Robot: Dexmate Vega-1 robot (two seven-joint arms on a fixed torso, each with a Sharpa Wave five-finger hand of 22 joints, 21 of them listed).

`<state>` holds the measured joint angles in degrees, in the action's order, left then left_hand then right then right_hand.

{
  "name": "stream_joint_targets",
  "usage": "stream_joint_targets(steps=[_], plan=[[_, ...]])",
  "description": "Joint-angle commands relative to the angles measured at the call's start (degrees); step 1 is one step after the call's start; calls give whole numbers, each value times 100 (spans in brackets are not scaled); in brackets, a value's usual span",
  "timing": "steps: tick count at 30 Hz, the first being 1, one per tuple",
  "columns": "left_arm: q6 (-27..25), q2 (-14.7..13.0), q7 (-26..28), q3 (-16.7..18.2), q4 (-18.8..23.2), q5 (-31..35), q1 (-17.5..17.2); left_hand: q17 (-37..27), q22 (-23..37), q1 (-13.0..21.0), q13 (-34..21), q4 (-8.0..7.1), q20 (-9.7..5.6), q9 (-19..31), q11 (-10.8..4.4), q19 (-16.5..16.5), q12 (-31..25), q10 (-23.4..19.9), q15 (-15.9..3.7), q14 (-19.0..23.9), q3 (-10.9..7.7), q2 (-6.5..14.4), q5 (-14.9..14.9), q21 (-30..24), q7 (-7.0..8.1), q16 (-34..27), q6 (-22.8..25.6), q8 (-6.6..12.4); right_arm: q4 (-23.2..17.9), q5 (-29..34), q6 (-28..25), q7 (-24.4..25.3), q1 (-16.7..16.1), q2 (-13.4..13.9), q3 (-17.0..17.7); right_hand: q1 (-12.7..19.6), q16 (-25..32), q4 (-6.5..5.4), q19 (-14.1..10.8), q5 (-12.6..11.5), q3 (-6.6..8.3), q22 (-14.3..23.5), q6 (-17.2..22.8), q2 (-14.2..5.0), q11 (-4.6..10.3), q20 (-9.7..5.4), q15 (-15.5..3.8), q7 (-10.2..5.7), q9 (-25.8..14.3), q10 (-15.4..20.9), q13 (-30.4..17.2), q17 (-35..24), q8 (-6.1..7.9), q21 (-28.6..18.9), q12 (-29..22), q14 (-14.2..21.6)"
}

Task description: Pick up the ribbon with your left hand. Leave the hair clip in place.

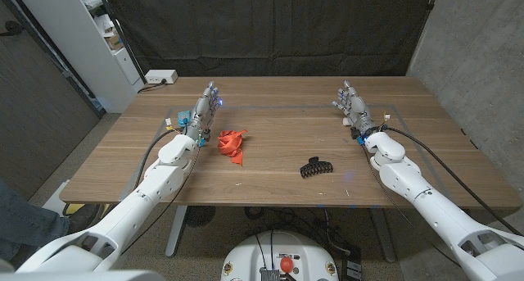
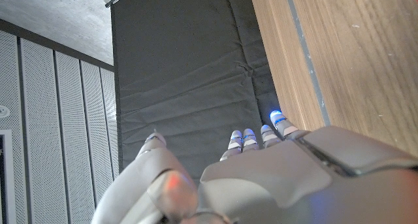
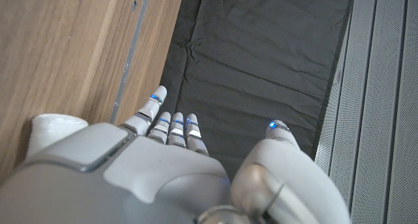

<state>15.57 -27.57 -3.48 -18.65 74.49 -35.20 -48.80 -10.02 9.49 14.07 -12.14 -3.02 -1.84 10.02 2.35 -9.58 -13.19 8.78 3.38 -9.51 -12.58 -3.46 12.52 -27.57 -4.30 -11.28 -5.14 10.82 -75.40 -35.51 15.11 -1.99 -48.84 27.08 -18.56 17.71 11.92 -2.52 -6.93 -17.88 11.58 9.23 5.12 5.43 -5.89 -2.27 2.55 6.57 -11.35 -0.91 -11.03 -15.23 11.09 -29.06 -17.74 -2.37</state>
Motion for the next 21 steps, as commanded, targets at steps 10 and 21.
stream_joint_targets(steps=[10,21], plan=[[-455,918,-647,1250,132,958,-298,-32,20,53,16,-1,61,14,-22,-640,-21,21,-2,-67,-36,25,30,40,6,-23,-28,30,-91,1092,-533,-583,-203,-919,1031,43,33,3,-34,-53,41,18,-16,-27,-27,-8,5,26,-10,15,9,10,28,19,33,-48],[-640,1000,-726,1510,576,1317,-530,-34,24,69,37,9,123,16,-23,-636,-32,-53,8,-16,-52,74,21,87,18,-33,29,43,-35,1340,-585,-771,-187,-1160,1306,36,16,1,20,-62,35,20,-52,-53,9,-34,-34,-43,6,-23,21,36,15,97,101,-87]])
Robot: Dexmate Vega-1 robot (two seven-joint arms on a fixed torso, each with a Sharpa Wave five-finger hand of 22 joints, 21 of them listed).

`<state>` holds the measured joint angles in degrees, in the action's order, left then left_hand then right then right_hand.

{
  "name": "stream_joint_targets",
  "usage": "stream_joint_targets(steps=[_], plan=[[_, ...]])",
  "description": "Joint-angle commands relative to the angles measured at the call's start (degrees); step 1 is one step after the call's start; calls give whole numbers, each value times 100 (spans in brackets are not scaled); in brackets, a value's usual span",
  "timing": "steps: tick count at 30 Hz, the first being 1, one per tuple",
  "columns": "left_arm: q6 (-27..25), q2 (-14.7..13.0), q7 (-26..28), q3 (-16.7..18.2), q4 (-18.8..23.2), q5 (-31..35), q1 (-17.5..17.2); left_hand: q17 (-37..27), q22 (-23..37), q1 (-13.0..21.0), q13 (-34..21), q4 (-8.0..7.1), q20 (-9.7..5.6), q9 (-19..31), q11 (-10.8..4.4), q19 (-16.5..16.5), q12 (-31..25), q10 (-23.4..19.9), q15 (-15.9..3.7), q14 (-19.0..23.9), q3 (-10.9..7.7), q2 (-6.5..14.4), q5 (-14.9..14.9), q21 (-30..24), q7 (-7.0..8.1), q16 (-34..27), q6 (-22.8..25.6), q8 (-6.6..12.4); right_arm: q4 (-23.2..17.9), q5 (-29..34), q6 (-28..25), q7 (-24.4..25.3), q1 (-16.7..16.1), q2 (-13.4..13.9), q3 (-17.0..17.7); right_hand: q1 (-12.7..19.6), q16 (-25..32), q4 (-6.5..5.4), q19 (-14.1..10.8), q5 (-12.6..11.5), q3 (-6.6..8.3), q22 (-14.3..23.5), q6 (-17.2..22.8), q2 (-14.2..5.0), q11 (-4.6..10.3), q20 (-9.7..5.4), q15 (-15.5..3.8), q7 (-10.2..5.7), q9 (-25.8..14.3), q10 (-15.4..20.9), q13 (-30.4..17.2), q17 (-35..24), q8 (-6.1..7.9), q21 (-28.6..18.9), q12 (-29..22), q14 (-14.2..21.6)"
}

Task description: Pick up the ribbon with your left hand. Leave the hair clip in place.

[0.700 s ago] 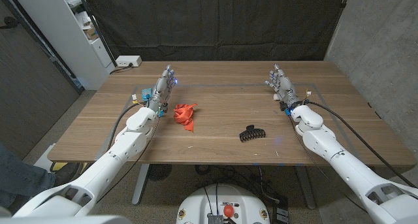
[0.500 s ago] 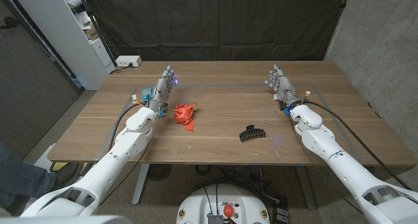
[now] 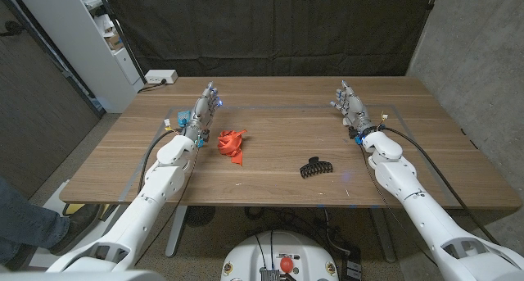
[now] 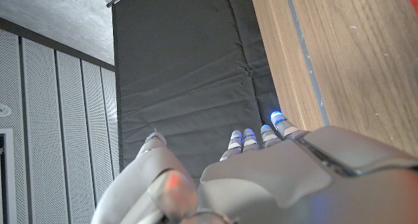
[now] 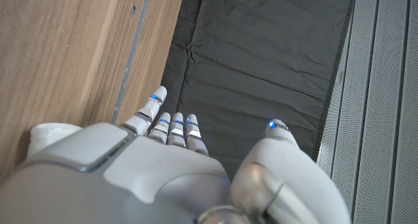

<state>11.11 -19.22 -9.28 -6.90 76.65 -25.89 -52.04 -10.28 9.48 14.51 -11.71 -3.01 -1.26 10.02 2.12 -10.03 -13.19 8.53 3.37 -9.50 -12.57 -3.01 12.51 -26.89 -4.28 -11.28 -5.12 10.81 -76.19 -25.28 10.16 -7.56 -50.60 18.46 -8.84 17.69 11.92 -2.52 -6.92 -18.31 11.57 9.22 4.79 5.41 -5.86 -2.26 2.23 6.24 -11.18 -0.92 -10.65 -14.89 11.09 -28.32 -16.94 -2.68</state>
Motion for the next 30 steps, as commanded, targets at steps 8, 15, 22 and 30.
stream_joint_targets(steps=[8,15,22,30], plan=[[-224,184,-201,433,591,562,-342,-8,28,47,7,22,104,18,-17,-582,-39,-83,18,18,-68,69,13,54,23,-37,79,54,39,404,-156,-295,-18,-390,462,36,17,2,14,-24,32,22,-27,-62,2,-36,-2,-23,-4,-12,-12,16,13,51,44,-53],[-152,197,-228,516,787,667,-492,-8,30,69,16,35,118,19,-28,-600,-28,-82,15,30,-85,102,6,88,26,-35,96,54,-33,458,-210,-324,-74,-431,545,34,18,3,5,-28,27,23,-20,-72,-9,-35,-2,-30,2,58,-9,30,18,80,44,-52],[-111,137,-59,582,1145,951,-730,-8,31,100,25,54,127,20,-36,-613,-31,-119,11,34,-105,142,-4,125,26,-28,126,58,-109,503,-274,-332,-120,-458,594,36,18,6,-4,-31,25,23,-9,-77,-3,-29,1,-30,6,73,-8,41,23,98,58,-49],[-31,144,-104,691,1303,946,-883,-8,33,125,31,71,140,21,-22,-624,-25,-127,11,39,-121,170,-12,158,24,-23,135,55,-144,551,-289,-287,-160,-512,621,41,29,13,-35,-35,21,24,11,-82,3,-10,-2,-45,11,98,-6,56,31,117,75,-15]])
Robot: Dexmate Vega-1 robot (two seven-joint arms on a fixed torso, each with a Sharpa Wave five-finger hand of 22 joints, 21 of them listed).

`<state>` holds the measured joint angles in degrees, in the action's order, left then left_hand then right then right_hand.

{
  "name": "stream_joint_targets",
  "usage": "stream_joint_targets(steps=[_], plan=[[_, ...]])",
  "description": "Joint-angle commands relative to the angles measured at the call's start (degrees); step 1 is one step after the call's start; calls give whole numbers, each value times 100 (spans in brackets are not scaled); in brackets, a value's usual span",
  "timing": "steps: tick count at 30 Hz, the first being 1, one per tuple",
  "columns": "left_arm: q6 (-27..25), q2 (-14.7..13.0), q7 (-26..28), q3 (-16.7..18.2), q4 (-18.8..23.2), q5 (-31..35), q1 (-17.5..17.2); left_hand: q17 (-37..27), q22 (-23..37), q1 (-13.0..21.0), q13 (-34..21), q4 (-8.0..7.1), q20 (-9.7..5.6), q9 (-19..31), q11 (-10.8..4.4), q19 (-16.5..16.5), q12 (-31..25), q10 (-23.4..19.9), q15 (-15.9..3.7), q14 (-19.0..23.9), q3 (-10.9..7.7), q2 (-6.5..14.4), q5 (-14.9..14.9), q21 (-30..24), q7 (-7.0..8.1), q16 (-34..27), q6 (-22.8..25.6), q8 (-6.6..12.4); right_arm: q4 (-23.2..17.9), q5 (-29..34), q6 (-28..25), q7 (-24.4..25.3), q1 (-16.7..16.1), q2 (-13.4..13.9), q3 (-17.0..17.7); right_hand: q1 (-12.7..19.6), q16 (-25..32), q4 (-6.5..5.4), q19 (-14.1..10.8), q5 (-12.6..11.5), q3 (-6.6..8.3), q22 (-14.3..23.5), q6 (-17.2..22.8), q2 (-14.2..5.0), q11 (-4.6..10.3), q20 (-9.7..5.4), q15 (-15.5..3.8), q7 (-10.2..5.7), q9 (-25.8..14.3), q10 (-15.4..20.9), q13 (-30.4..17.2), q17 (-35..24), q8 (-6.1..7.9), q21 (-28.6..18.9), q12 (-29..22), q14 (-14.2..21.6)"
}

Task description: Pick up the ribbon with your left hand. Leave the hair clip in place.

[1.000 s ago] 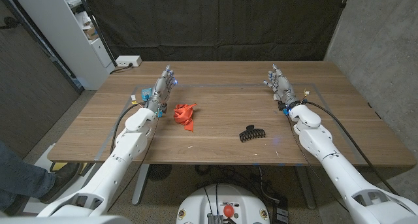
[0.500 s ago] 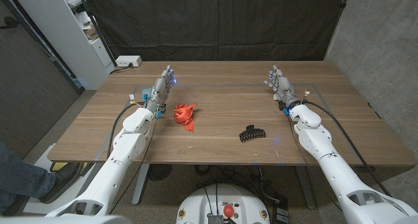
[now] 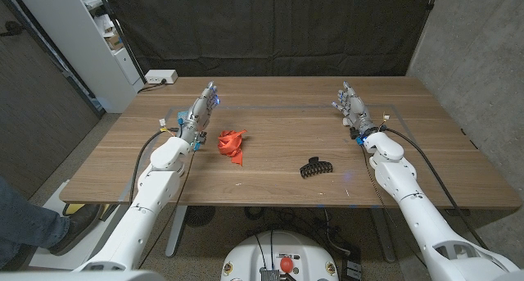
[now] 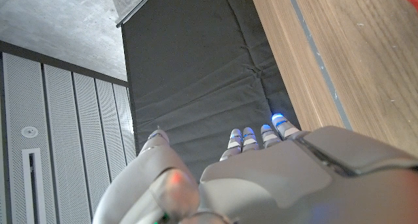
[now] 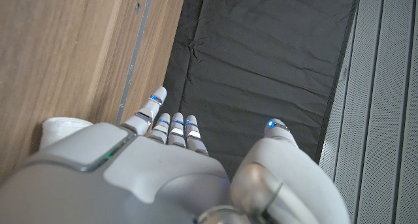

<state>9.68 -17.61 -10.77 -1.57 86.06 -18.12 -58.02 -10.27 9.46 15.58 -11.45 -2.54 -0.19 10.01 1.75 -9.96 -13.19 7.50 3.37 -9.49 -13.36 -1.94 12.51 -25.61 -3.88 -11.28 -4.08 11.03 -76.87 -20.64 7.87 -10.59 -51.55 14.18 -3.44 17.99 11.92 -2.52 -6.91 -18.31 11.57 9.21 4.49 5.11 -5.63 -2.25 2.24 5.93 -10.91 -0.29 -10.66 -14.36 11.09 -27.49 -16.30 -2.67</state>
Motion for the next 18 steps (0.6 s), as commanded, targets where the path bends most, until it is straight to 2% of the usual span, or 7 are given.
stream_joint_targets(steps=[1,18], plan=[[112,-13,43,162,362,173,-285,-9,35,20,6,25,30,22,11,-629,-25,-27,14,39,-43,65,-13,32,-16,-23,33,33,-76,90,-61,15,-65,-86,84,12,30,13,-39,-36,20,25,43,-51,-19,-9,-2,-16,-15,41,-4,4,32,36,10,-14],[459,34,112,280,504,354,-514,-10,38,66,16,65,49,24,-5,-634,-20,-68,12,69,-66,106,-34,97,4,-21,65,31,-124,151,-81,84,-106,-132,131,31,42,31,-89,-43,17,27,92,-63,-15,5,-12,-25,-8,112,-3,33,49,77,33,29]])
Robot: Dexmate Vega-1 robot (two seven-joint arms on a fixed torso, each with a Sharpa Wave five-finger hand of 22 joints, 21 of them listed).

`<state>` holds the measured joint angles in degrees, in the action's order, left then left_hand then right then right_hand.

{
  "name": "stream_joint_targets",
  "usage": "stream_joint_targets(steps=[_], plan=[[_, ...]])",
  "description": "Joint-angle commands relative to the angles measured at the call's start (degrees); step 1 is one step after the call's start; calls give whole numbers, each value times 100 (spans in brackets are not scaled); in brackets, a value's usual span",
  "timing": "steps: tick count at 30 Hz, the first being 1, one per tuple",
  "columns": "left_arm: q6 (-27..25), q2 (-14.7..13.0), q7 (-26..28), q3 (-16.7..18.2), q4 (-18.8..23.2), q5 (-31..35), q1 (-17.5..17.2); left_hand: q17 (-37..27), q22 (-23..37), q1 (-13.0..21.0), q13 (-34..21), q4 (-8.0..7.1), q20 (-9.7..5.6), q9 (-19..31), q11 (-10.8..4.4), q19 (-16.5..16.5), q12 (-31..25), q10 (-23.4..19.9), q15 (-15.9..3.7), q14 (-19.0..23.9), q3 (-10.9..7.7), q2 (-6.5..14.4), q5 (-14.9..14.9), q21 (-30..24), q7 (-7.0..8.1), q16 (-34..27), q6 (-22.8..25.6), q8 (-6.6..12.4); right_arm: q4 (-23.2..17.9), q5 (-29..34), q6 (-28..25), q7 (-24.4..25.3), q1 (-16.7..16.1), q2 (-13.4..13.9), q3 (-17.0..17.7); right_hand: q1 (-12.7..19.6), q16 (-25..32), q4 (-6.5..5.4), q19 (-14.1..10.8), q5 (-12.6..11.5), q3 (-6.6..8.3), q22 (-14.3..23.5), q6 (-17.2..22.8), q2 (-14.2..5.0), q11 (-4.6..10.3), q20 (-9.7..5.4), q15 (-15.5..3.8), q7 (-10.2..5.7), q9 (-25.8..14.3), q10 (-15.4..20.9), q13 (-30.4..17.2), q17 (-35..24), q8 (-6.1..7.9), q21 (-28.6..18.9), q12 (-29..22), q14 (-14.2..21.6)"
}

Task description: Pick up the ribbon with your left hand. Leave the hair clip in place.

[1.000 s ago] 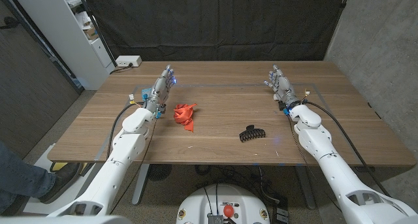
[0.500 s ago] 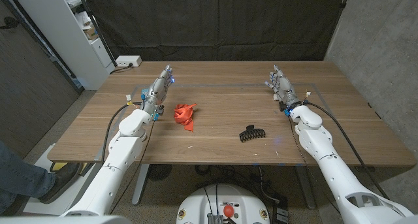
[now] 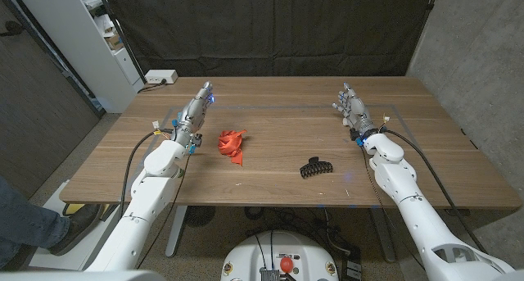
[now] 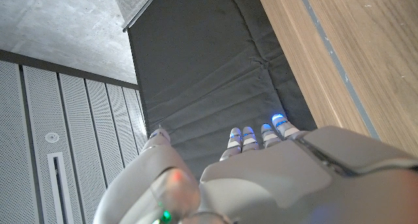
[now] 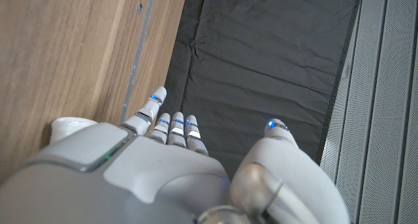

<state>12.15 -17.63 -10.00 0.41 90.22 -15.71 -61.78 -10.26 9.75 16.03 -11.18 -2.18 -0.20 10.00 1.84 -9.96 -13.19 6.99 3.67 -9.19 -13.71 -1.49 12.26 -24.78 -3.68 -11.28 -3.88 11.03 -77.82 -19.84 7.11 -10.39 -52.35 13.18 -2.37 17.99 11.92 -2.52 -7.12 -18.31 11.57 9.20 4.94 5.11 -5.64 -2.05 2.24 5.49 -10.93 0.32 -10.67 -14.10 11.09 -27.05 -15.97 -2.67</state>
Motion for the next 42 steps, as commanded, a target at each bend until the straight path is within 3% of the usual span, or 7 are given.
stream_joint_targets(steps=[1,42], plan=[[222,37,42,84,90,130,-142,-10,9,23,-10,31,52,24,-14,-634,-20,-18,-17,42,-32,62,-10,15,-15,-22,51,33,-38,88,-3,82,-31,-31,21,32,44,31,-71,-43,17,27,49,-64,-14,-15,-11,19,-7,52,-3,8,49,34,1,35],[689,-113,995,39,688,1720,-810,-10,16,192,1,168,101,25,-62,-661,-5,-94,-49,102,-108,154,-46,171,35,-14,106,25,161,132,176,158,89,-112,-32,79,54,71,-136,-56,16,30,96,-95,4,-12,-14,1,2,136,-7,59,57,137,70,92]])
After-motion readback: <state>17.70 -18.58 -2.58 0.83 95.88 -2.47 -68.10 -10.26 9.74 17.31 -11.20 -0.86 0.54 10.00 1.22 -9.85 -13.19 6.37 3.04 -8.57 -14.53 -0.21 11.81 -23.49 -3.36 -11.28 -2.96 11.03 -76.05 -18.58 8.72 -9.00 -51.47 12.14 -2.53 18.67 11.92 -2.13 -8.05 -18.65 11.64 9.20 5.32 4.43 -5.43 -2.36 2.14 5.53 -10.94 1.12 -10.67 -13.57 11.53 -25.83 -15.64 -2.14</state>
